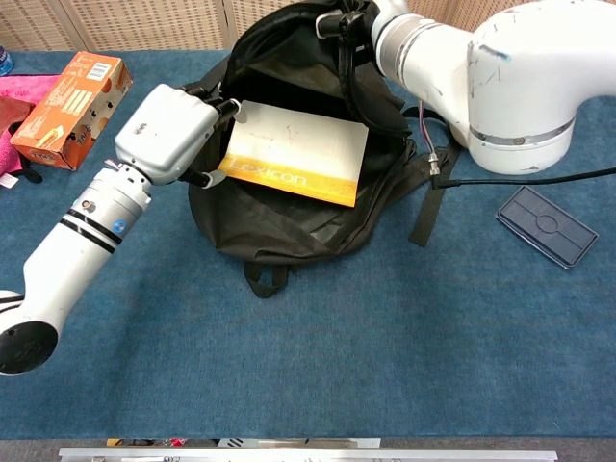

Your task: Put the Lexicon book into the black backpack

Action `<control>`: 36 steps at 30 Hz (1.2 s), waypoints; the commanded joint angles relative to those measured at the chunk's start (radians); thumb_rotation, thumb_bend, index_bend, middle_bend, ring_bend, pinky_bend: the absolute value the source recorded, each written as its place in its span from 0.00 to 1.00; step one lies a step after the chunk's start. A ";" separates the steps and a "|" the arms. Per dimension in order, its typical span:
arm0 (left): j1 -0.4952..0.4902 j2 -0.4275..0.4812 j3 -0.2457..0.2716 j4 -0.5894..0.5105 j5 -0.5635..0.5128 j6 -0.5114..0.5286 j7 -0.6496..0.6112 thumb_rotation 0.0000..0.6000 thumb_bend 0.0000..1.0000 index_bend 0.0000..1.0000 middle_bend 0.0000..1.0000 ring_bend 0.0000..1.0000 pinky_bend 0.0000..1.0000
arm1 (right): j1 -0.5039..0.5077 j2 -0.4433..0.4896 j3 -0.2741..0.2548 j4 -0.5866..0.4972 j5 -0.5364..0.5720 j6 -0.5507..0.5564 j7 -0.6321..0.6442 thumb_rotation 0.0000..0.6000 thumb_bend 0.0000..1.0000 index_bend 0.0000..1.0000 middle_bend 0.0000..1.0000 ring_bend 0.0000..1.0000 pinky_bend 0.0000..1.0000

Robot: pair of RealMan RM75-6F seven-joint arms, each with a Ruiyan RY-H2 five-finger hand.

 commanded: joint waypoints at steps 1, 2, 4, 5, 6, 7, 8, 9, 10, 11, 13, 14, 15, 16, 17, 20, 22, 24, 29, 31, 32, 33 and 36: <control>0.011 0.020 0.006 -0.014 0.001 0.003 -0.010 1.00 0.15 0.30 0.42 0.35 0.44 | -0.002 0.004 -0.003 -0.003 -0.001 -0.001 0.001 1.00 1.00 0.70 0.62 0.66 0.87; 0.014 0.027 0.007 -0.018 0.001 0.003 -0.015 1.00 0.15 0.30 0.42 0.35 0.44 | -0.002 0.005 -0.003 -0.004 -0.001 -0.001 0.002 1.00 1.00 0.70 0.62 0.66 0.87; 0.022 0.043 0.011 -0.026 0.000 0.004 -0.023 1.00 0.15 0.30 0.42 0.35 0.44 | -0.003 0.008 -0.005 -0.006 -0.001 -0.002 0.003 1.00 1.00 0.70 0.62 0.66 0.87; 0.026 0.050 0.013 -0.029 -0.001 0.005 -0.028 1.00 0.15 0.29 0.42 0.35 0.44 | -0.003 0.009 -0.006 -0.007 -0.002 -0.002 0.004 1.00 1.00 0.70 0.62 0.66 0.87; 0.032 0.060 0.015 -0.031 -0.002 0.006 -0.034 1.00 0.15 0.29 0.42 0.35 0.44 | -0.004 0.010 -0.009 -0.008 -0.003 -0.002 0.003 1.00 1.00 0.70 0.62 0.66 0.87; 0.036 0.068 0.016 -0.031 -0.003 0.008 -0.037 1.00 0.15 0.29 0.42 0.35 0.44 | -0.004 0.010 -0.011 -0.008 -0.004 -0.001 0.003 1.00 1.00 0.70 0.62 0.66 0.87; 0.040 0.075 0.016 -0.031 -0.005 0.009 -0.041 1.00 0.15 0.29 0.42 0.35 0.44 | -0.004 0.010 -0.013 -0.008 -0.004 -0.001 0.003 1.00 1.00 0.70 0.62 0.66 0.87; 0.044 0.081 0.016 -0.031 -0.007 0.011 -0.046 1.00 0.15 0.29 0.42 0.35 0.44 | -0.004 0.010 -0.014 -0.008 -0.005 -0.001 0.003 1.00 1.00 0.70 0.62 0.66 0.87; 0.049 0.090 0.015 -0.032 -0.010 0.013 -0.053 1.00 0.15 0.29 0.42 0.35 0.44 | -0.004 0.010 -0.016 -0.008 -0.005 -0.003 0.004 1.00 1.00 0.70 0.62 0.66 0.87; 0.053 0.096 0.015 -0.032 -0.012 0.014 -0.057 1.00 0.15 0.29 0.42 0.35 0.44 | -0.003 0.010 -0.017 -0.007 -0.005 -0.005 0.005 1.00 1.00 0.70 0.62 0.66 0.87; 0.061 0.112 0.012 -0.036 -0.019 0.016 -0.068 1.00 0.15 0.29 0.42 0.35 0.44 | -0.003 0.008 -0.019 -0.007 -0.005 -0.008 0.007 1.00 1.00 0.70 0.62 0.65 0.86; 0.064 0.118 0.011 -0.038 -0.020 0.018 -0.072 1.00 0.15 0.29 0.42 0.35 0.44 | -0.002 0.007 -0.020 -0.007 -0.005 -0.009 0.007 1.00 1.00 0.70 0.62 0.65 0.86; 0.068 0.124 0.011 -0.040 -0.020 0.022 -0.075 1.00 0.15 0.29 0.42 0.35 0.44 | -0.001 0.007 -0.021 -0.008 -0.006 -0.010 0.007 1.00 1.00 0.70 0.62 0.65 0.85; 0.073 0.131 0.011 -0.041 -0.019 0.027 -0.079 1.00 0.15 0.29 0.42 0.35 0.44 | 0.000 0.006 -0.022 -0.010 -0.007 -0.011 0.009 1.00 1.00 0.69 0.62 0.65 0.85; 0.075 0.137 0.009 -0.043 -0.020 0.030 -0.083 1.00 0.15 0.29 0.42 0.35 0.44 | 0.000 0.006 -0.023 -0.011 -0.008 -0.011 0.009 1.00 1.00 0.69 0.62 0.65 0.85; 0.083 0.154 0.004 -0.049 -0.025 0.035 -0.095 1.00 0.15 0.29 0.42 0.35 0.44 | 0.003 0.004 -0.029 -0.013 -0.010 -0.010 0.007 1.00 1.00 0.69 0.61 0.65 0.85; 0.089 0.166 0.003 -0.051 -0.026 0.037 -0.100 1.00 0.15 0.29 0.42 0.35 0.44 | 0.005 0.004 -0.033 -0.014 -0.012 -0.009 0.004 1.00 1.00 0.69 0.61 0.65 0.85; 0.094 0.176 0.004 -0.053 -0.028 0.039 -0.104 1.00 0.15 0.29 0.42 0.35 0.44 | 0.005 0.004 -0.036 -0.017 -0.012 -0.014 0.005 1.00 1.00 0.68 0.61 0.63 0.84; 0.109 0.199 0.004 -0.058 -0.038 0.040 -0.105 1.00 0.15 0.28 0.41 0.35 0.44 | 0.007 0.006 -0.052 -0.016 -0.016 -0.044 -0.001 1.00 1.00 0.61 0.57 0.59 0.77; 0.114 0.205 0.000 -0.062 -0.044 0.042 -0.107 1.00 0.15 0.27 0.41 0.34 0.44 | 0.008 0.010 -0.065 -0.017 -0.019 -0.072 -0.007 1.00 0.97 0.53 0.53 0.53 0.69; 0.116 0.207 -0.002 -0.064 -0.047 0.043 -0.108 1.00 0.15 0.27 0.40 0.34 0.43 | 0.007 0.015 -0.071 -0.019 -0.017 -0.092 -0.009 1.00 0.92 0.47 0.49 0.48 0.63; 0.118 0.210 -0.004 -0.066 -0.050 0.044 -0.109 1.00 0.15 0.27 0.40 0.34 0.43 | 0.007 0.022 -0.077 -0.019 -0.014 -0.120 -0.010 1.00 0.87 0.41 0.45 0.43 0.57; 0.122 0.218 -0.007 -0.074 -0.056 0.044 -0.103 1.00 0.15 0.26 0.39 0.33 0.43 | 0.009 0.043 -0.098 -0.018 -0.009 -0.185 -0.016 1.00 0.69 0.20 0.30 0.25 0.35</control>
